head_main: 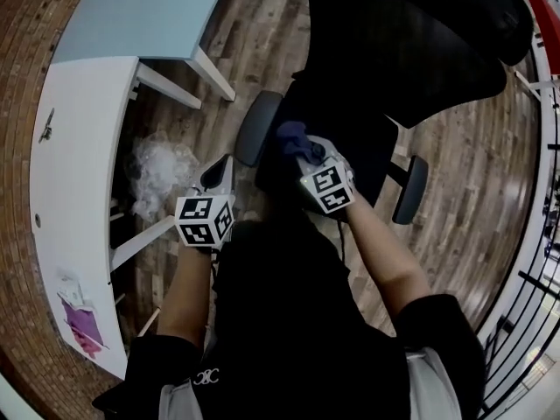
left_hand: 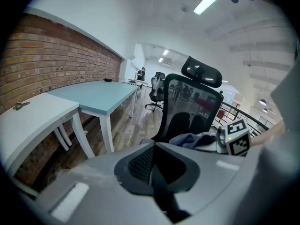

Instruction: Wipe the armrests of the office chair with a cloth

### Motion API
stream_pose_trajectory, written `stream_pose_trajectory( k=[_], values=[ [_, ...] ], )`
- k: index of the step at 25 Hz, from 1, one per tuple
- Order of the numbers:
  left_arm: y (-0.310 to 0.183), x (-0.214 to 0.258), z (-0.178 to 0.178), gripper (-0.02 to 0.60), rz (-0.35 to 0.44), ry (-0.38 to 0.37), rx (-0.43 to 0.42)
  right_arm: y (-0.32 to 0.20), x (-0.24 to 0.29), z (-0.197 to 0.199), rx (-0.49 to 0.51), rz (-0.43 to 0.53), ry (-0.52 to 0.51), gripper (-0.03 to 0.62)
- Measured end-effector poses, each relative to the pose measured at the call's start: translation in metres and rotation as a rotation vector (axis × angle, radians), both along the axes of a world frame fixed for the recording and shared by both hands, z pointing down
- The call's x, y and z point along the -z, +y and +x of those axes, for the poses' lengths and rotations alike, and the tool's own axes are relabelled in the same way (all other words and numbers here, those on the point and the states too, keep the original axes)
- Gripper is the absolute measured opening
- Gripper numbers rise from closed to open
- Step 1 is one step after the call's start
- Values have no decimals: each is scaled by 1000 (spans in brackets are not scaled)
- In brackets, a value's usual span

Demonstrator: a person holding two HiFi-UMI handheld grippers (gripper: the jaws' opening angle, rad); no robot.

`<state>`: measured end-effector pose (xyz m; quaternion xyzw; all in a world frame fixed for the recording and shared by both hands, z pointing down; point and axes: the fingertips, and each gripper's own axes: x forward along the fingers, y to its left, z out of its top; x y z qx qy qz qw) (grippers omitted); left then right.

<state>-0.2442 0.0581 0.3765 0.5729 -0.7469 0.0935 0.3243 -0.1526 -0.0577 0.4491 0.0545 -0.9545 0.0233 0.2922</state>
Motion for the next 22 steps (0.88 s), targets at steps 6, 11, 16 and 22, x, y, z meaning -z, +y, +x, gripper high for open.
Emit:
stream_pose_trajectory(
  k=[6, 11, 16, 22],
  values=[
    [11, -36, -25, 6, -53, 33, 55, -47, -61, -53, 30, -21, 112, 43],
    [16, -59, -33, 6, -69, 57, 39, -76, -111, -75, 9, 17, 240, 43],
    [15, -75, -40, 6, -86, 83, -6, -94, -137, -98, -32, -9, 289, 43],
    [13, -84, -53, 6, -98, 105, -27, -88, -142, -103, -55, 2, 313, 43]
  ],
)
